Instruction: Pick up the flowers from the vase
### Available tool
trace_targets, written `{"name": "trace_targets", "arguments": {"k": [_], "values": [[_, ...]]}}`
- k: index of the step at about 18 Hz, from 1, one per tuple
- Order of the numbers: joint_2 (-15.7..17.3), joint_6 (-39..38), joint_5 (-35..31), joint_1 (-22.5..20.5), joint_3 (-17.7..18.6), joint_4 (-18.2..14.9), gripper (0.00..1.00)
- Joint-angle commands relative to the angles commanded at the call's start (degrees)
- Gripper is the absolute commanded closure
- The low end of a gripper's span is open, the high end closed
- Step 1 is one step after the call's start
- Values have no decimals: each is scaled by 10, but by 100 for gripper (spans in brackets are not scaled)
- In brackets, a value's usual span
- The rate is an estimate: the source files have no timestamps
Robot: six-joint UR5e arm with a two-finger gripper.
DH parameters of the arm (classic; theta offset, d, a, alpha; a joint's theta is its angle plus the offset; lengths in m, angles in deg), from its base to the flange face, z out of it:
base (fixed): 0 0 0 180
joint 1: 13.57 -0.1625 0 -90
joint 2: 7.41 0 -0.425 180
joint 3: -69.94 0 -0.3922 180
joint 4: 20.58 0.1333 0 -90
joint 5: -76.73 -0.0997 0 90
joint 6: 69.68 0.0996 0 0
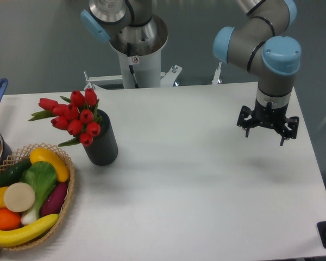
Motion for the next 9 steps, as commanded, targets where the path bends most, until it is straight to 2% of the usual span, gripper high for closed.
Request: {"name": "trace_targets", "arguments": {"k": [6,9], "values": [[0,0,0,0,1,1,0],[3,-23,2,1,14,7,0]]}}
